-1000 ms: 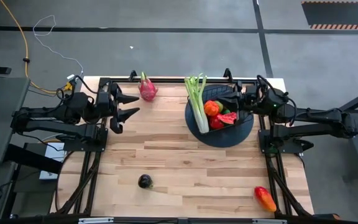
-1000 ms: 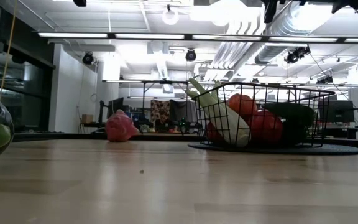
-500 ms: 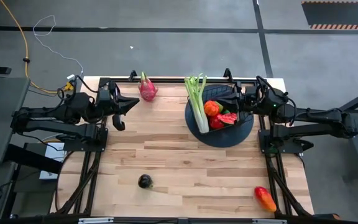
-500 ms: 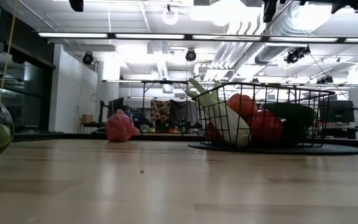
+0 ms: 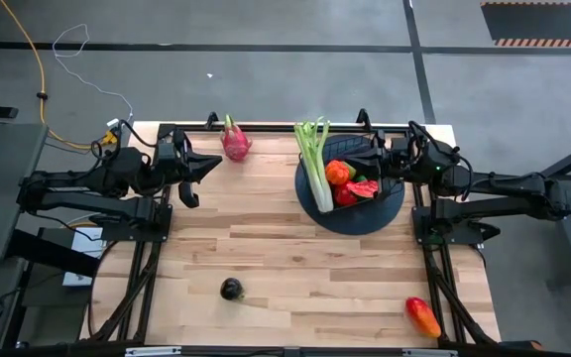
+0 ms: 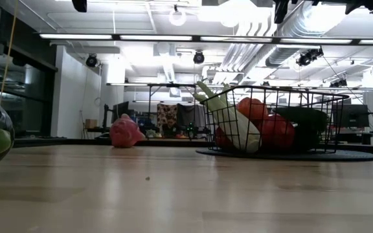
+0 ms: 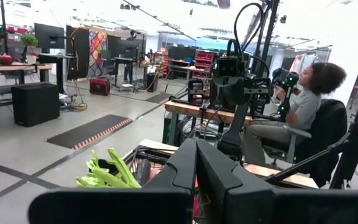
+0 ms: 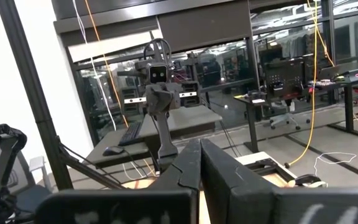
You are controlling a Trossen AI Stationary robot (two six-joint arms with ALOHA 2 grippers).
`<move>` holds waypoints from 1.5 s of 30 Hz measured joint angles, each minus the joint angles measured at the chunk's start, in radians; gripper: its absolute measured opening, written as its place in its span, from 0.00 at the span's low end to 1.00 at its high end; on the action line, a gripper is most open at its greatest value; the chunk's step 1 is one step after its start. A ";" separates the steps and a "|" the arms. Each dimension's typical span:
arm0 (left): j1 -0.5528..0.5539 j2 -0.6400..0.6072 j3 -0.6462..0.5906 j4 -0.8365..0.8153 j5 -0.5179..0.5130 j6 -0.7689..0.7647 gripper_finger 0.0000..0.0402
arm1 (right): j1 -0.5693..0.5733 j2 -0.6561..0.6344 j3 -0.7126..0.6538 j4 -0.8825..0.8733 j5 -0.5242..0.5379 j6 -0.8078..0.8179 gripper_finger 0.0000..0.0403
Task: Build produce basket
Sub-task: Put the mango into the wire basket
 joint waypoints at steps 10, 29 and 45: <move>0.000 0.000 0.000 0.000 0.000 -0.019 0.00 | 0.000 0.000 0.000 -0.053 0.000 0.059 0.14; 0.000 0.000 0.000 -0.052 -0.023 -0.034 0.00 | 0.009 0.007 0.183 -0.323 -0.023 0.227 0.80; 0.000 0.002 0.000 -0.088 -0.018 -0.045 0.00 | 0.380 0.339 0.821 -1.814 -0.071 0.834 0.80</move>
